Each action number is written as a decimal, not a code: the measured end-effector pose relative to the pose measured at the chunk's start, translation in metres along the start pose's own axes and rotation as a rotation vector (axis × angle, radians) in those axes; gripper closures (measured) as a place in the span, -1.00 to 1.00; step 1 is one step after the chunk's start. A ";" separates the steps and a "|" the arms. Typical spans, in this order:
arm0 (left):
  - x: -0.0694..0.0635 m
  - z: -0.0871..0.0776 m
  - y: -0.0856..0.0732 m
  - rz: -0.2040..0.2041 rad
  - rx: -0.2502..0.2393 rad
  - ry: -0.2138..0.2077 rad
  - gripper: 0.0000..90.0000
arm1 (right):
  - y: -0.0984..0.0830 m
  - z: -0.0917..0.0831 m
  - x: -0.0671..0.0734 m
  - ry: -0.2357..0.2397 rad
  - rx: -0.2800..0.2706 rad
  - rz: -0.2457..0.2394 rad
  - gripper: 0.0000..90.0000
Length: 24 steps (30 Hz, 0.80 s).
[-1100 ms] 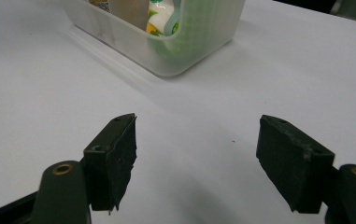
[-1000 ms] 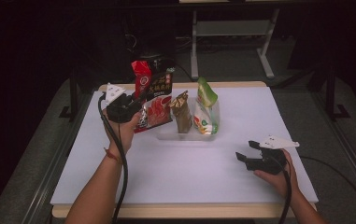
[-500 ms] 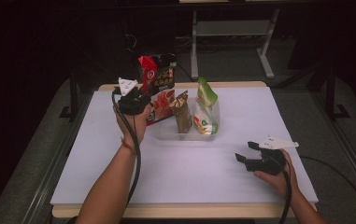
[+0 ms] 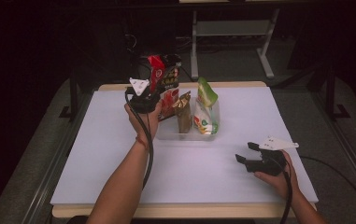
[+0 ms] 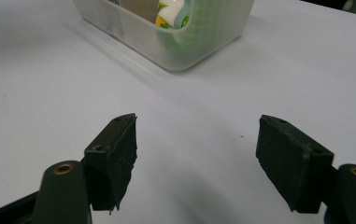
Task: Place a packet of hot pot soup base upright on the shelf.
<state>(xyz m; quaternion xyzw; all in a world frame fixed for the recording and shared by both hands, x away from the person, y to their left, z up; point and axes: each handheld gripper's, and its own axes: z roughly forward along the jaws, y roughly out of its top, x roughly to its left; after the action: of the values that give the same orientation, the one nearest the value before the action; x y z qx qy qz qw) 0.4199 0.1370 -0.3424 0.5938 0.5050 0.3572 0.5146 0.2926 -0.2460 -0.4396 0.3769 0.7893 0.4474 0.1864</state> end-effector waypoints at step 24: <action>0.011 -0.020 -0.036 0.006 0.072 -0.188 0.59 | 0.000 0.006 0.006 0.027 0.037 -0.020 -0.38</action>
<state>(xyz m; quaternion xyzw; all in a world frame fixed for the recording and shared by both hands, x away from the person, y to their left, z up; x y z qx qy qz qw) 0.3957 0.1515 -0.3746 0.6444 0.4651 0.2832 0.5369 0.2928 -0.2383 -0.4431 0.3662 0.8036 0.4359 0.1734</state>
